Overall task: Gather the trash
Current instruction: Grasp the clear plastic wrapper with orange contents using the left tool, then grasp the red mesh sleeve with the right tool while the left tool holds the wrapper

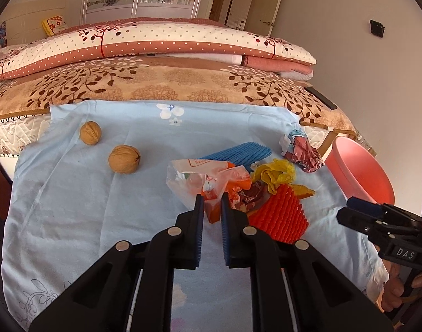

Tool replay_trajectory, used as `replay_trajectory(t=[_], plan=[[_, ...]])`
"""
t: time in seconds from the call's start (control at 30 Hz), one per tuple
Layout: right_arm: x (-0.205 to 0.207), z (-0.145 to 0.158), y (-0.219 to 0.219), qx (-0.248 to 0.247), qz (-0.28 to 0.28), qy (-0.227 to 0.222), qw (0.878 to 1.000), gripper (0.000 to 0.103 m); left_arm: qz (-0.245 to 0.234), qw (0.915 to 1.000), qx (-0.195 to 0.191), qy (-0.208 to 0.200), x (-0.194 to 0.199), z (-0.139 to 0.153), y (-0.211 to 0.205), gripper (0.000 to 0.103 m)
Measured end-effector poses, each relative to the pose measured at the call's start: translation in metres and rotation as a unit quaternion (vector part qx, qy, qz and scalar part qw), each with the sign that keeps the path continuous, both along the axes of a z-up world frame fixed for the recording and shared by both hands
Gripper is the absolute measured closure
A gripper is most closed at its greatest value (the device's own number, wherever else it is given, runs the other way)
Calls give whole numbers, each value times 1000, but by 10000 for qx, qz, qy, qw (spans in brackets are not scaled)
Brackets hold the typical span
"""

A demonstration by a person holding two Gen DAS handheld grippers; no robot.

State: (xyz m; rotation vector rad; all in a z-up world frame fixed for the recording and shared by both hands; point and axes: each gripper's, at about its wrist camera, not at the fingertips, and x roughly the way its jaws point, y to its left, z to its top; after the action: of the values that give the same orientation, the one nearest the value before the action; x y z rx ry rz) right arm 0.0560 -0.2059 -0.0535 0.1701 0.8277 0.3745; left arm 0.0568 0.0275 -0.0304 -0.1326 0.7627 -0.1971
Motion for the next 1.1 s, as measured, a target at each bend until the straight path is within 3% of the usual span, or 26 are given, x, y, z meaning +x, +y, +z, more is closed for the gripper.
replay_trajectory(t=[0.13, 0.47, 0.6, 0.63, 0.7, 1.1], plan=[[13, -9, 18, 196, 264, 292, 9990, 42, 26, 9999, -128, -78, -5, 7, 7, 92], [46, -31, 40, 456, 483, 812, 9945, 43, 118, 9995, -288, -83, -12, 9, 22, 92], [45, -31, 43, 495, 562, 832, 9937, 67, 149, 9994, -313, -53, -12, 8, 24, 92], [44, -31, 43, 501, 580, 837, 9935, 82, 160, 9994, -319, -42, -12, 7, 23, 92], [42, -30, 41, 545, 604, 847, 9931, 94, 164, 9993, -339, -27, -12, 7, 23, 92], [8, 8, 8, 814, 408, 169, 9957, 99, 91, 9994, -307, -152, -16, 17, 13, 92]])
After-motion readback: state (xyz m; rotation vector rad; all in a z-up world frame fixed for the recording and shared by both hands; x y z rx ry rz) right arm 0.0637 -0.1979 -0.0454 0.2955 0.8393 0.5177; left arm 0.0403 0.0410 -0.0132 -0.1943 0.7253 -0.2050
